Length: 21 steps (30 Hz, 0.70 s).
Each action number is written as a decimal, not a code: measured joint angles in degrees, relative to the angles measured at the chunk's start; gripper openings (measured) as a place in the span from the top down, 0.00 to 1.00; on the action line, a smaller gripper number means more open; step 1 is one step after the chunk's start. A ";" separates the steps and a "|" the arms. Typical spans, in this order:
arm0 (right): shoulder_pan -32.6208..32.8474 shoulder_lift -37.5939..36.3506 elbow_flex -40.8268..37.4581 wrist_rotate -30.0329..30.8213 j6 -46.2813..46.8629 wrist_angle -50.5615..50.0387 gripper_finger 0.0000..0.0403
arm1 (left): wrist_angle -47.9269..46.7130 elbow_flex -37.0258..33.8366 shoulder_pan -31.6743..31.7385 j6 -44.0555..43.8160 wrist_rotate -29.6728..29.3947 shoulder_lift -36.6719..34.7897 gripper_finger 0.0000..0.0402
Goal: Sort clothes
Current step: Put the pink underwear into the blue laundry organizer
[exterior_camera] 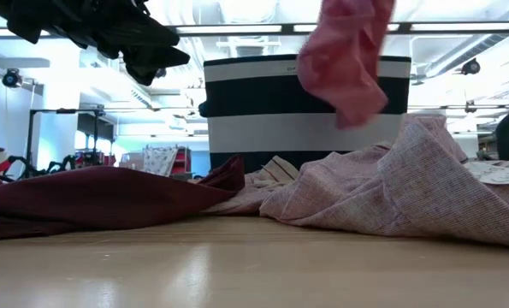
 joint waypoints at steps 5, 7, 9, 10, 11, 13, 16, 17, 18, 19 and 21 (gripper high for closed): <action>-4.10 0.00 1.33 -0.03 -15.94 15.16 1.00 | 0.02 0.00 0.00 -0.01 0.00 0.00 0.53; -6.05 0.00 1.88 -0.22 -21.30 19.70 1.00 | 0.02 0.00 0.00 -0.11 0.00 0.00 0.52; -8.21 0.00 2.59 -0.70 -25.18 22.83 1.00 | 0.02 0.00 0.00 -0.17 0.00 0.00 0.51; -9.41 0.00 2.93 -1.24 -26.77 24.00 1.00 | 0.02 0.00 0.00 -0.17 0.00 0.00 0.51; -10.68 0.00 3.18 -2.11 -27.95 25.10 1.00 | 0.00 0.00 0.00 -0.17 0.00 0.00 0.50; -13.40 0.00 3.43 -3.82 -29.77 27.01 1.00 | 0.02 0.00 0.00 -0.17 0.00 0.00 0.50; -17.93 0.00 3.32 -6.22 -31.97 28.99 1.00 | 0.02 0.00 0.00 -0.20 0.00 0.00 0.50; -19.62 0.00 3.30 -7.57 -32.10 28.93 1.00 | 0.00 0.00 0.00 -0.19 0.00 0.00 0.50; -21.45 0.14 3.27 -9.16 -32.03 28.94 1.00 | 0.02 0.00 0.00 -0.20 0.00 0.00 0.50; -23.32 0.42 3.27 -10.86 -31.64 29.03 1.00 | 0.01 0.00 0.00 -0.20 0.00 0.00 0.51; -26.76 1.16 3.22 -14.34 -30.60 28.88 1.00 | 0.00 0.00 -0.02 -0.20 0.00 0.00 0.51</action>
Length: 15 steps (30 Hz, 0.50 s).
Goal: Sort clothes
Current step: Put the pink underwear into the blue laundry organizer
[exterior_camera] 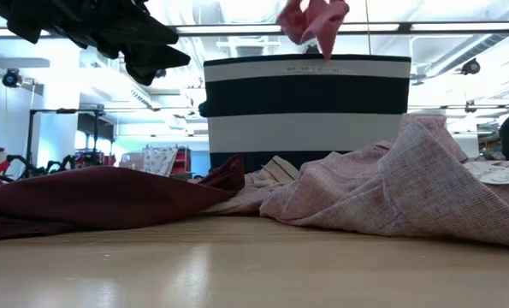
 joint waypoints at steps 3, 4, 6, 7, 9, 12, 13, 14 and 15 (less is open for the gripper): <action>-4.76 1.76 -0.04 -3.71 1.30 -0.59 1.00 | 0.00 0.00 0.02 0.00 0.00 0.00 0.52; -6.14 2.44 -0.04 -4.56 1.58 -0.83 1.00 | 0.00 0.00 0.02 -0.01 0.00 0.00 0.53; -8.70 3.92 -0.04 -6.85 2.86 -2.46 1.00 | 0.00 0.00 -0.07 -0.07 0.02 0.00 0.53; -9.78 4.78 -0.04 -8.23 3.47 -3.33 1.00 | 0.01 0.00 -0.18 -0.16 0.02 0.00 0.54; -11.56 6.64 -0.10 -11.16 5.33 -5.72 1.00 | 0.00 0.00 -0.32 -0.19 0.04 0.00 0.54; -13.09 9.67 -0.26 -14.40 6.97 -9.40 1.00 | -0.07 0.02 -0.39 -0.20 0.04 0.00 0.55; -13.45 10.65 -0.52 -14.78 6.98 -10.79 1.00 | -0.07 0.02 -0.38 -0.20 0.04 0.00 0.55; -13.88 11.72 -0.83 -14.92 6.98 -12.05 1.00 | -0.07 0.02 -0.38 -0.20 0.04 0.00 0.55; -14.35 12.93 -1.12 -15.10 6.99 -13.18 1.00 | -0.07 0.02 -0.38 -0.20 0.04 0.00 0.55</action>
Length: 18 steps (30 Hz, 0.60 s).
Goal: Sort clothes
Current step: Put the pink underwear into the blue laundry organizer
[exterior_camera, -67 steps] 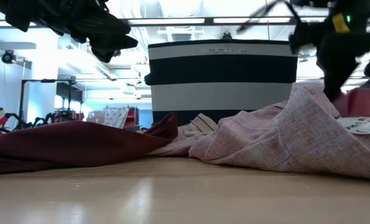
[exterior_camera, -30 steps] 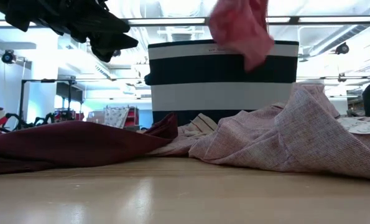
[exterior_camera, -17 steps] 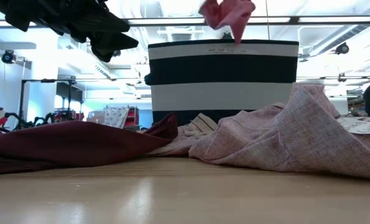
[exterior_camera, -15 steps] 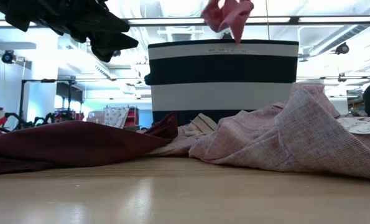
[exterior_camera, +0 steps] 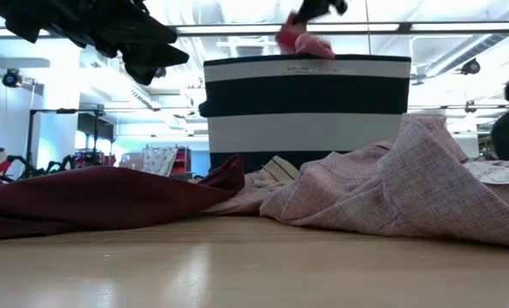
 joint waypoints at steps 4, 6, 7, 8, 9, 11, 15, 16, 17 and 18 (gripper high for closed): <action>-3.18 5.22 -0.96 -3.91 0.36 -5.08 1.00 | -0.15 0.00 0.00 0.00 0.00 0.00 0.53; -5.03 7.89 -1.41 -6.20 0.46 -5.92 1.00 | -0.52 0.00 -0.02 0.07 0.00 0.00 0.52; -5.89 9.13 -1.73 -7.08 0.44 -6.35 1.00 | -0.48 0.00 -0.04 0.09 0.00 0.00 0.52; -6.78 10.46 -1.97 -7.69 0.43 -6.49 1.00 | -0.50 0.00 -0.07 0.09 0.00 0.00 0.51; -7.61 11.68 -2.17 -8.52 0.43 -6.45 1.00 | -0.50 0.00 -0.11 0.11 0.00 0.00 0.51; -8.93 14.01 -2.47 -10.37 0.45 -6.47 1.00 | -0.65 0.00 -0.11 0.11 0.00 0.00 0.50; -10.84 17.66 -2.78 -13.69 0.22 -6.87 1.00 | -1.17 0.03 -0.11 0.11 0.00 0.00 0.49; -11.18 18.37 -2.90 -14.25 -0.11 -7.24 1.00 | -1.32 0.04 -0.11 0.11 0.00 0.00 0.49; -11.47 19.09 -2.94 -14.47 -0.42 -7.62 1.00 | -1.56 0.04 -0.11 0.11 0.00 0.00 0.50; -11.73 19.67 -2.94 -14.60 -0.71 -7.79 1.00 | -1.59 0.04 -0.11 0.13 0.00 0.00 0.50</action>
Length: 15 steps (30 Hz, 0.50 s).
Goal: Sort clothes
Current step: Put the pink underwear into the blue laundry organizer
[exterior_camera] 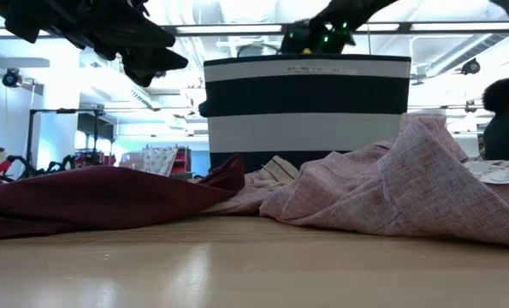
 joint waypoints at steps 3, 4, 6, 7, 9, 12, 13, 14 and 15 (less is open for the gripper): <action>-0.97 1.61 0.00 -0.59 -0.23 -0.59 1.00 | -0.10 0.00 0.00 0.00 0.00 0.00 0.51; -1.35 2.09 -0.06 -1.17 -0.23 -0.58 1.00 | -0.26 0.00 0.00 0.00 0.00 0.00 0.52; -1.97 2.73 -0.36 -1.99 -0.13 -0.61 1.00 | -0.33 0.00 0.00 0.00 0.00 0.00 0.53; -2.08 3.12 -0.41 -2.12 -0.10 -0.54 1.00 | -0.39 0.00 0.00 0.00 0.00 0.00 0.53; -2.41 3.66 -0.78 -2.64 -0.04 -0.55 1.00 | -0.72 0.00 0.00 0.00 0.00 0.00 0.54; -2.46 4.90 -1.06 -2.68 -0.02 -0.65 1.00 | -1.04 0.00 0.00 -0.13 0.00 0.00 0.54; -2.46 5.34 -1.11 -2.69 0.00 -0.65 1.00 | -1.22 0.00 0.00 -0.15 0.00 0.00 0.55; -2.46 5.86 -1.14 -2.70 0.00 -0.65 1.00 | -1.44 0.00 0.00 -0.16 0.00 0.00 0.55; -2.46 6.37 -1.14 -2.70 0.00 -0.70 1.00 | -1.48 0.00 0.00 -0.17 0.01 0.00 0.55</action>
